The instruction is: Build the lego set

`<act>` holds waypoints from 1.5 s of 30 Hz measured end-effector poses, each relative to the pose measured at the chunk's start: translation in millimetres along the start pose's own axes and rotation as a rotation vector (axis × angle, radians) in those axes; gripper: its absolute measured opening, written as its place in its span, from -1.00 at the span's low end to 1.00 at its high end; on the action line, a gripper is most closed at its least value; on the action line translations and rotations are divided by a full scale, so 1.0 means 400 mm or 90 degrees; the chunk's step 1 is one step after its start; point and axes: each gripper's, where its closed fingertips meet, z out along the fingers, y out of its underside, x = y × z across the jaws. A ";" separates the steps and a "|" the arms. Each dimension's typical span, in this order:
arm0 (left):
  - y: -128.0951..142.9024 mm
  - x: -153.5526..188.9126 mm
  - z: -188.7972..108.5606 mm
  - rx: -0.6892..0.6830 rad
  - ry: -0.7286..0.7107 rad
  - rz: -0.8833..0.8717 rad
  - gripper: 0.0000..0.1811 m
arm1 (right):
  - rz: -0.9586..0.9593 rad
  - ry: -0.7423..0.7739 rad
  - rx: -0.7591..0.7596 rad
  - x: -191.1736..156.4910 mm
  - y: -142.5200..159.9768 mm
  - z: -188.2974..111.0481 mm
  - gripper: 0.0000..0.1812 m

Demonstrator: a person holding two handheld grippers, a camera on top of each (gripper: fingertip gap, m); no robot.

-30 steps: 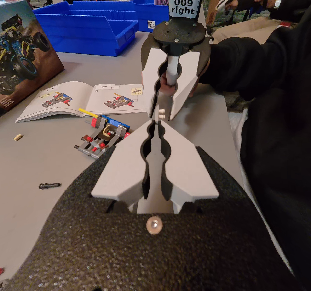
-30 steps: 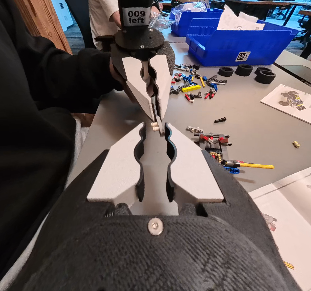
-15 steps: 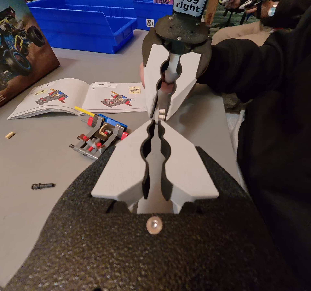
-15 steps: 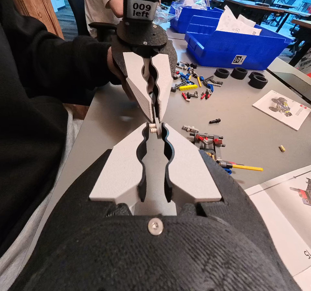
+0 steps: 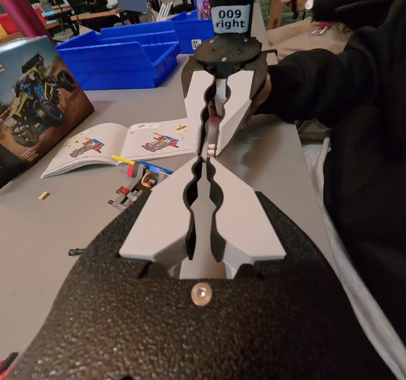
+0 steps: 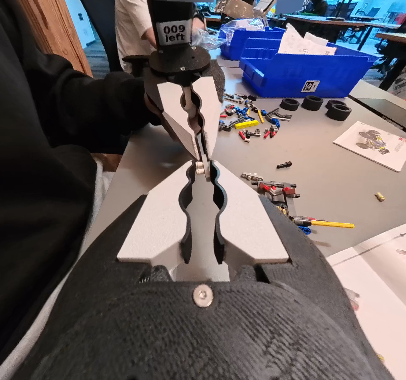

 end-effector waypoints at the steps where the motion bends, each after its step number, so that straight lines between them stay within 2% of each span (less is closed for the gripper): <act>1: -0.003 0.001 -0.001 0.007 0.000 0.006 -0.99 | 0.007 -0.006 0.008 -0.002 -0.004 -0.001 -0.88; 8: 0.001 -0.001 0.005 0.028 0.017 -0.068 -0.99 | -0.015 0.006 -0.004 0.002 0.005 -0.002 -0.88; 10: 0.005 -0.012 0.008 0.023 0.006 -0.091 -0.98 | -0.031 0.038 -0.009 0.018 0.007 0.000 -0.87; 16: -0.018 -0.018 -0.001 0.036 -0.045 0.036 -0.99 | 0.014 0.062 0.029 0.037 -0.012 -0.010 -0.72; 19: -0.028 -0.011 -0.004 0.043 -0.054 0.088 -0.99 | 0.009 0.055 0.039 0.029 -0.018 -0.013 -0.71; 21: -0.036 -0.009 -0.006 0.054 -0.060 0.107 -0.99 | -0.009 0.039 0.053 0.015 -0.026 -0.014 -0.82; 24: -0.042 -0.002 -0.007 0.065 -0.055 0.112 -0.99 | -0.054 0.040 0.051 0.005 -0.031 -0.016 -0.84; 32: -0.048 0.003 -0.009 0.098 -0.018 0.031 -0.99 | -0.102 0.052 0.057 0.000 -0.039 -0.017 -0.87; 38: -0.043 -0.011 -0.005 0.082 -0.051 0.054 -0.99 | -0.075 0.068 0.075 0.015 -0.036 -0.017 -0.85; 42: -0.042 -0.023 -0.012 0.085 -0.052 0.015 -0.99 | -0.074 0.059 0.073 0.010 -0.035 -0.018 -0.68; 45: -0.046 -0.018 -0.019 0.096 -0.037 0.016 -0.99 | -0.058 0.051 0.084 0.009 -0.040 -0.022 -0.76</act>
